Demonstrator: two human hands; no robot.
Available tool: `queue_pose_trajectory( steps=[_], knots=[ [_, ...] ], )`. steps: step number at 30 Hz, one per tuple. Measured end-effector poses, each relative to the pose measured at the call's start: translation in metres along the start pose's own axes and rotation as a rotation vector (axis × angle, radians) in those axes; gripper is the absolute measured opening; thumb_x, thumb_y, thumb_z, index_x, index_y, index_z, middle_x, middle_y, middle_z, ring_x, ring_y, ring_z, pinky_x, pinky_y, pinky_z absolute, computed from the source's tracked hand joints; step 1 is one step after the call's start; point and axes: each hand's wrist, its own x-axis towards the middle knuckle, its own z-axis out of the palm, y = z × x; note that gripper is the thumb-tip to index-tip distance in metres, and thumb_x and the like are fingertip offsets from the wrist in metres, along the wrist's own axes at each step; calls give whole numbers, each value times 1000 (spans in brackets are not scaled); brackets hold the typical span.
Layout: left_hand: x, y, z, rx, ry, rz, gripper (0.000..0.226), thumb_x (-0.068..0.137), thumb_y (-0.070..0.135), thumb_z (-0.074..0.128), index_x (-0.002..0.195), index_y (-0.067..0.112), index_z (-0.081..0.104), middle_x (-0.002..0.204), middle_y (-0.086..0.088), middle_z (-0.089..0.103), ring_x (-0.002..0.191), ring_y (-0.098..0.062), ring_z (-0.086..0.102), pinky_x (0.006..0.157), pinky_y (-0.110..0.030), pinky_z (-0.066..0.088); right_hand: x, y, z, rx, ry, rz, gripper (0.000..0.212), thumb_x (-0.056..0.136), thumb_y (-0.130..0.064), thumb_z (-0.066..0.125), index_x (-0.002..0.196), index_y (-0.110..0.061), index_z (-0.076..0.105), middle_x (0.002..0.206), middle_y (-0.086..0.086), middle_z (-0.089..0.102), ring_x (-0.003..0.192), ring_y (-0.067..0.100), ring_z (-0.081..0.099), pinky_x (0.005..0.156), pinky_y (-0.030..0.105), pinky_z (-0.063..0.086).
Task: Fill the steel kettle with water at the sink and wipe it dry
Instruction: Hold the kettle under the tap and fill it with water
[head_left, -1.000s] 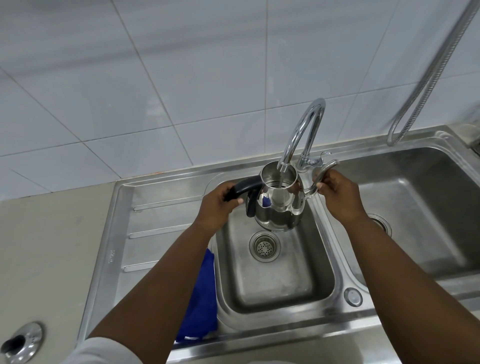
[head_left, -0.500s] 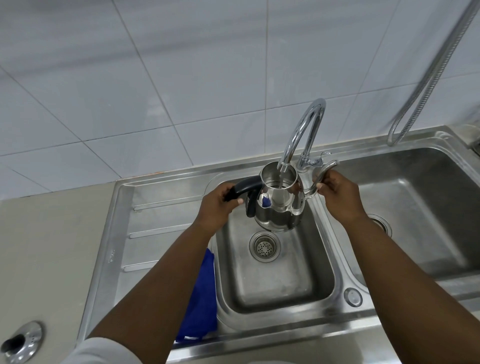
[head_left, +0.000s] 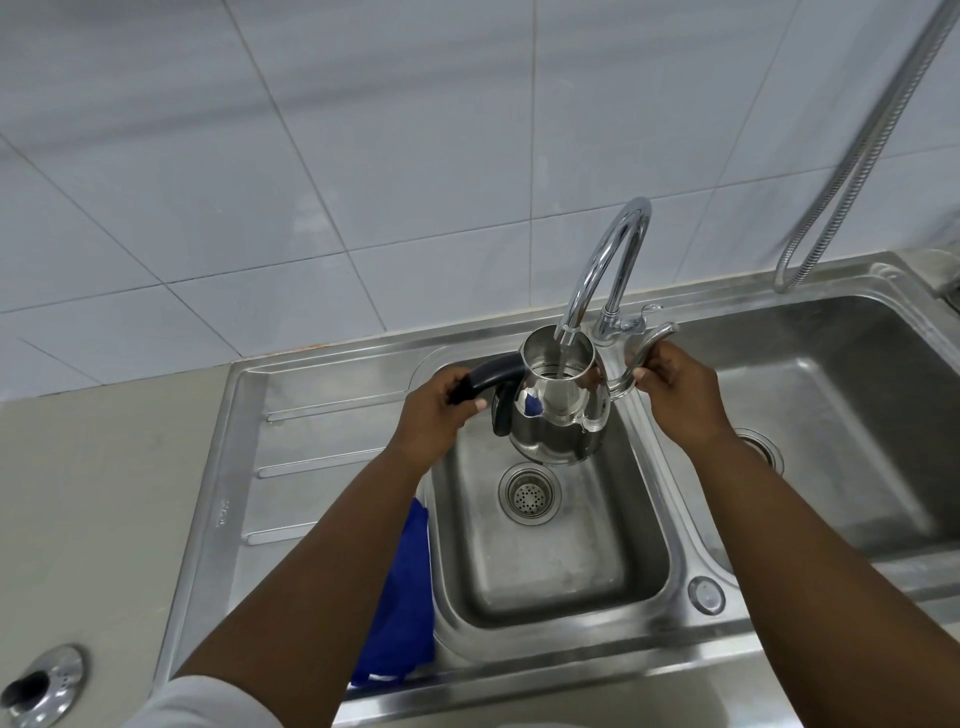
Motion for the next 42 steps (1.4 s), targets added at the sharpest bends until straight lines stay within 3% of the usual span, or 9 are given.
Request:
queue_pose_trajectory(
  steps=[14,21,29,37,42],
  knots=[
    [-1,2,0,8,-5,3,33,84,11,72,114,21,65,103,-1,68,100,-24,64,92,-43,51,0,-2,-1,-48,6,-26,19,90,0,64,101,-16,68,96,7,73,94,26,69,94,54,53],
    [-2,4,-1,18,-4,-1,33,84,12,72,115,23,65,105,1,68,102,-20,64,93,-40,51,0,0,0,-39,6,-19,24,90,-1,64,98,-23,67,96,6,74,95,26,70,95,54,54],
    [-3,4,-1,18,-7,3,35,85,11,72,117,23,65,100,4,67,94,-17,63,91,-40,51,-2,-3,-1,-39,6,-19,26,90,-1,65,96,-27,66,96,5,73,95,26,70,94,54,54],
    [-2,3,-1,20,-3,11,34,84,12,72,115,23,65,98,5,67,87,-15,61,89,-42,52,-4,-4,0,-19,9,-6,19,90,1,64,100,-15,67,97,9,73,95,27,69,94,53,54],
    [-2,3,0,10,2,11,35,83,10,72,115,22,66,97,7,67,88,-14,61,90,-41,51,-4,-3,-1,-34,10,-2,20,90,0,64,99,-18,67,96,7,73,94,27,69,94,54,54]
  ],
)
